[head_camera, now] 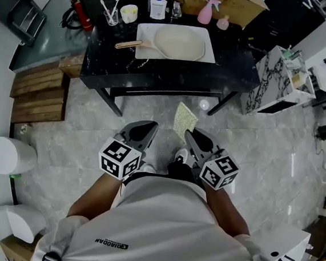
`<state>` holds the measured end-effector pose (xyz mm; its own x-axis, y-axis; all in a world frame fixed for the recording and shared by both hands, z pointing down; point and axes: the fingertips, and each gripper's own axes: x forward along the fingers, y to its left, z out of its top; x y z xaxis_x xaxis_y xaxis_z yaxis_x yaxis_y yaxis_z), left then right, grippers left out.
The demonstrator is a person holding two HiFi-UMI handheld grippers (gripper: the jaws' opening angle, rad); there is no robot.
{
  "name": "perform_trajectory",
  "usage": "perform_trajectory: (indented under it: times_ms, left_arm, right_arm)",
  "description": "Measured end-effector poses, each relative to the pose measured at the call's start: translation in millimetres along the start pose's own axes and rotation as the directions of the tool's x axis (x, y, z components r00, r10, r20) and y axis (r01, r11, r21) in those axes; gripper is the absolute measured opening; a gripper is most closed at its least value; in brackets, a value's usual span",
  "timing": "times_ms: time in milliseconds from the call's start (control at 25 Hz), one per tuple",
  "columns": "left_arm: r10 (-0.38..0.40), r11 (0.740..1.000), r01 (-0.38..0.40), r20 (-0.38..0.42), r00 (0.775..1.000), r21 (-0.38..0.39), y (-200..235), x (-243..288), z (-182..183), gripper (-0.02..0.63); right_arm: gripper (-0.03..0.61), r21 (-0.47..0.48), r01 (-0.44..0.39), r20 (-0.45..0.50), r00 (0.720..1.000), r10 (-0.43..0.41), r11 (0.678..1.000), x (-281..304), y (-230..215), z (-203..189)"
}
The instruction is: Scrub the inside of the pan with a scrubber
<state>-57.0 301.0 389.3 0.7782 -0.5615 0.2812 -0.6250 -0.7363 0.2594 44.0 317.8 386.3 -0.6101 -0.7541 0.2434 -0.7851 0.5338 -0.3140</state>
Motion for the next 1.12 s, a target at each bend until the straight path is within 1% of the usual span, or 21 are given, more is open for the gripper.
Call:
perform_trajectory:
  times_ms: [240, 360, 520, 640, 920, 1120]
  left_arm:
    - [0.006, 1.0, -0.006, 0.003, 1.0, 0.015, 9.9, 24.6, 8.8, 0.015]
    - [0.022, 0.999, -0.022, 0.004, 1.0, 0.023, 20.1, 39.6, 15.3, 0.015]
    - [0.066, 0.998, -0.066, -0.004, 0.998, 0.025, 42.9, 63.1, 23.8, 0.015]
    - [0.096, 0.995, -0.096, -0.013, 0.995, 0.023, 64.5, 88.9, 32.8, 0.015]
    - [0.144, 0.989, -0.144, -0.009, 0.989, 0.022, 106.9, 155.0, 67.4, 0.015]
    - [0.176, 0.984, -0.176, -0.003, 0.984, 0.023, 125.3, 198.5, 91.2, 0.015]
  right_arm:
    - [0.067, 0.034, 0.011, 0.006, 1.0, -0.012, 0.999, 10.6, -33.3, 4.1]
    - [0.067, 0.042, 0.005, 0.024, 1.0, -0.006, 0.999, 26.9, -56.6, 16.6]
    - [0.067, 0.047, -0.013, 0.045, 0.999, 0.01, 0.999, 54.1, -91.7, 36.3]
    - [0.067, 0.049, -0.026, 0.055, 0.998, 0.023, 0.998, 77.6, -121.7, 50.6]
    - [0.067, 0.062, -0.061, 0.036, 0.998, 0.059, 0.996, 120.2, -182.9, 76.5]
    - [0.067, 0.056, -0.087, 0.026, 0.996, 0.086, 0.995, 140.0, -228.3, 99.5]
